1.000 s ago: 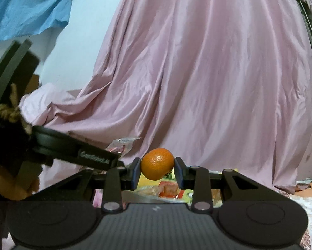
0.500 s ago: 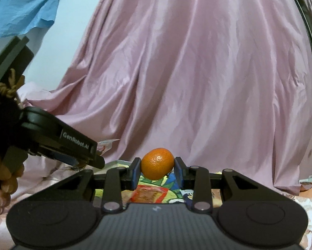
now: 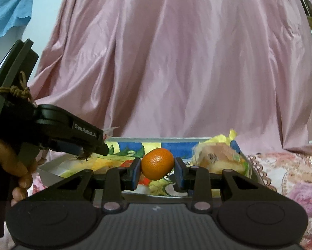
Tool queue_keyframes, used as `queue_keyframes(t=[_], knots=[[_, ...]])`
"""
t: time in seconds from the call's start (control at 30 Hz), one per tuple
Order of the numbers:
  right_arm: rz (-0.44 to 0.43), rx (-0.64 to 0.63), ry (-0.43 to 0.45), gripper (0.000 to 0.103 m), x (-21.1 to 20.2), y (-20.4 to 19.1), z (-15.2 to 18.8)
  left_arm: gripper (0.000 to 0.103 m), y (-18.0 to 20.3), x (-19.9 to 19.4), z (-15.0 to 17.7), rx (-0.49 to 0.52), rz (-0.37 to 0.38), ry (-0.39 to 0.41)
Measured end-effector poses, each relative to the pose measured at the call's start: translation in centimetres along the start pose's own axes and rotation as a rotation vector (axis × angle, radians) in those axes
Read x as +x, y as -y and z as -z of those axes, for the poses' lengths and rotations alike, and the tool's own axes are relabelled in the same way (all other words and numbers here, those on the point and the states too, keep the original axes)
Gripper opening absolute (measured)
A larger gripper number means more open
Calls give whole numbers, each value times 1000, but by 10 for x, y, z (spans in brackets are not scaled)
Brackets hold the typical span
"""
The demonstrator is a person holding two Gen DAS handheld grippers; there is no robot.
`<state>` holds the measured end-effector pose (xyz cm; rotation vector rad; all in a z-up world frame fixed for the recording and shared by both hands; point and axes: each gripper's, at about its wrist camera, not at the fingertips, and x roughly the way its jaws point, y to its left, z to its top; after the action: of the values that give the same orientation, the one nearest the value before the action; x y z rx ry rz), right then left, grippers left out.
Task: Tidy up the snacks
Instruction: 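Lift the jerky pouch and mandarin and carry both over the grey tray, then lower the jerky pouch into the tray with left tool while right tool releases the mandarin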
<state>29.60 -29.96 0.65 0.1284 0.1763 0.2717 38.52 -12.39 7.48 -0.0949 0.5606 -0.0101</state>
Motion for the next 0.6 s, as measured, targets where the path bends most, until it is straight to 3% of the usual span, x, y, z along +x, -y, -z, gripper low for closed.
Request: queue_keyframes(t=[0.6], knots=[[4, 20, -70, 38, 14, 2, 5, 49, 9, 10, 10, 63, 18, -16]])
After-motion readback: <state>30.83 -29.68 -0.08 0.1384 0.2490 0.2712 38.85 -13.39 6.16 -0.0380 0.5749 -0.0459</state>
